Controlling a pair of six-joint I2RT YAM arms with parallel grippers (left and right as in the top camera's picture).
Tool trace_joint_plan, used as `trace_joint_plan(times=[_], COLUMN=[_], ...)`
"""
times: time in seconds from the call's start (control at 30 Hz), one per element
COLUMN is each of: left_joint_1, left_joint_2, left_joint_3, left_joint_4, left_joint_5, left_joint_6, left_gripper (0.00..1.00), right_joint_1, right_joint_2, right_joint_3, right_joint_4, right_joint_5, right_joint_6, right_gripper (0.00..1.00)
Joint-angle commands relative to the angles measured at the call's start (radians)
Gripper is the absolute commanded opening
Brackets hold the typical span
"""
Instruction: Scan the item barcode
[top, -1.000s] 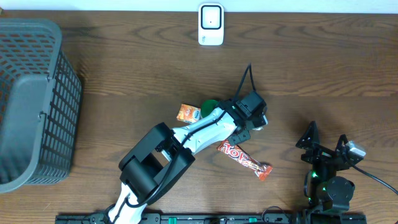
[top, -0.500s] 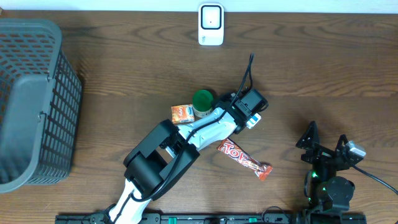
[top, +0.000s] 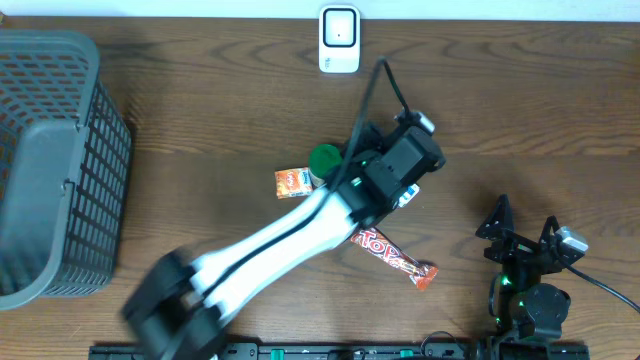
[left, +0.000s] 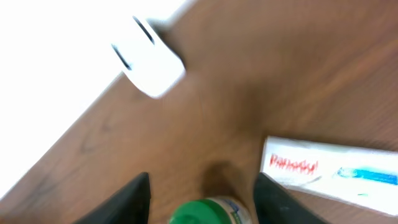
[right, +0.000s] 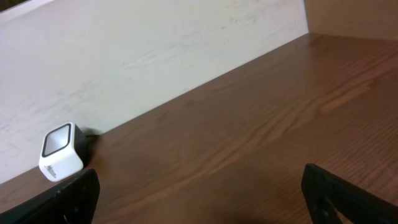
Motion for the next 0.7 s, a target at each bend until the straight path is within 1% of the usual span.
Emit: trace_joint_plan(times=[0.0, 0.07, 0.1, 0.13, 0.27, 0.33, 0.43, 0.53, 0.6, 0.67], left_joint_1=[-0.013, -0.003, 0.006, 0.02, 0.119, 0.211, 0.376, 0.565, 0.682, 0.793], left_joint_2=[-0.204, -0.287, -0.328, -0.373, -0.502, -0.544, -0.577, -0.587, -0.589, -0.589], left_joint_3=[0.004, 0.004, 0.004, 0.004, 0.004, 0.004, 0.004, 0.01, 0.014, 0.018], left_joint_4=[0.0, 0.0, 0.0, 0.0, 0.0, 0.009, 0.051, 0.045, 0.046, 0.051], left_joint_5=[-0.018, -0.018, -0.018, -0.018, -0.018, -0.017, 0.011, 0.161, 0.304, 0.479], left_joint_6=[-0.017, -0.015, -0.004, 0.021, 0.166, 0.229, 0.242, 0.242, 0.238, 0.232], left_gripper=[0.71, 0.78, 0.82, 0.84, 0.86, 0.86, 0.86, 0.86, 0.86, 0.86], right_joint_1=[0.008, 0.008, 0.008, 0.008, 0.008, 0.008, 0.008, 0.008, 0.008, 0.008], right_joint_2=[-0.005, -0.005, -0.005, -0.005, -0.005, -0.005, -0.005, -0.005, -0.005, -0.005], right_joint_3=[-0.002, -0.002, -0.002, -0.002, -0.002, -0.002, -0.002, -0.002, -0.002, -0.002], right_joint_4=[-0.001, -0.001, -0.001, -0.001, -0.001, -0.001, -0.001, -0.001, -0.001, -0.001], right_joint_5=[0.01, 0.01, 0.01, 0.01, 0.01, 0.009, 0.01, 0.01, 0.01, 0.01], right_joint_6=[0.009, 0.009, 0.009, 0.009, 0.009, 0.009, 0.009, 0.009, 0.009, 0.009], right_gripper=[0.99, 0.99, 0.99, 0.99, 0.99, 0.99, 0.99, 0.99, 0.99, 0.99])
